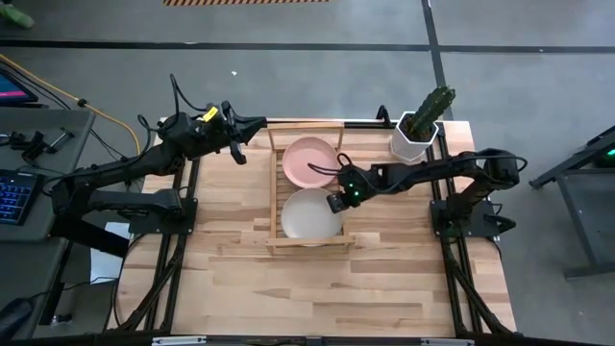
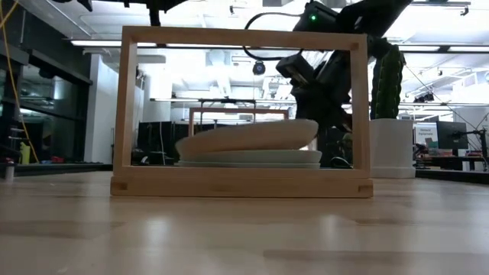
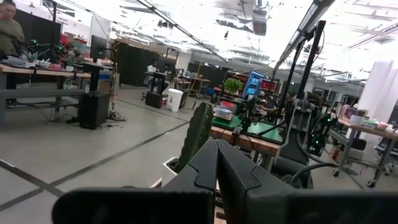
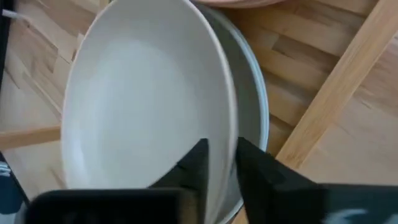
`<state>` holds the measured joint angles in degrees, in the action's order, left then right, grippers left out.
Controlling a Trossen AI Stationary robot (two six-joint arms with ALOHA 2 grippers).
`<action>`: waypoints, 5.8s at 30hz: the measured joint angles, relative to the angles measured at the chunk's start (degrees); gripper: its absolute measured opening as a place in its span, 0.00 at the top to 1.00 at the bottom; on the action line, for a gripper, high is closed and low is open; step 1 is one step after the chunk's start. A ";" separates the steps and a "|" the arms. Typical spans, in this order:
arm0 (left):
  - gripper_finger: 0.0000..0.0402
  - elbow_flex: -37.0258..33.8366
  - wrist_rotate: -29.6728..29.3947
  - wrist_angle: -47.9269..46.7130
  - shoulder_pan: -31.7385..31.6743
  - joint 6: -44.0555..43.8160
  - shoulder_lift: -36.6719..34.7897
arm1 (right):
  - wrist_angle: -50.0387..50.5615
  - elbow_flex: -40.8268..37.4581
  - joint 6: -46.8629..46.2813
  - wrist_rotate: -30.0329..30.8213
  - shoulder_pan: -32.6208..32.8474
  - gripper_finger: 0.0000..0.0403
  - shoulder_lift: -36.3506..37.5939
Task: Place and stack plates onto a shelf
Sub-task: Stack the white plate on top of the blue plate on the shelf, then return to Home Position
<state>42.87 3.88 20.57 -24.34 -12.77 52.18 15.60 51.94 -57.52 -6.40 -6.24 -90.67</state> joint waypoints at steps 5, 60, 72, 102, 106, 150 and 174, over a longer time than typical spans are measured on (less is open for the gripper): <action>1.00 0.00 -0.02 0.00 0.00 0.00 0.00 | 0.10 0.00 1.79 -1.19 -1.35 0.69 0.00; 1.00 -38.75 -9.76 19.09 17.52 -11.18 -22.47 | 8.65 -9.34 23.41 -11.62 -10.78 1.00 48.47; 1.00 -42.23 -16.31 16.46 25.15 -7.06 -27.78 | 11.64 -9.16 21.72 -11.28 -10.75 1.00 54.13; 1.00 -42.18 -16.26 16.10 25.11 -10.72 -27.74 | -3.78 -32.26 37.49 0.34 9.08 1.00 85.32; 1.00 -42.18 -16.26 16.10 25.11 -10.59 -27.74 | -5.53 -33.15 39.58 1.33 10.81 1.00 86.31; 1.00 -42.14 -16.26 16.03 25.11 -10.62 -27.71 | -17.23 -51.36 45.86 -0.42 8.17 1.00 85.68; 1.00 -42.12 -15.58 1.36 25.92 -4.83 -42.04 | -17.03 -51.30 45.59 -0.23 8.18 1.00 85.66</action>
<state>0.75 -11.70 21.92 1.58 -17.61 10.14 -1.43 0.64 -11.93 -6.63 1.94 -5.01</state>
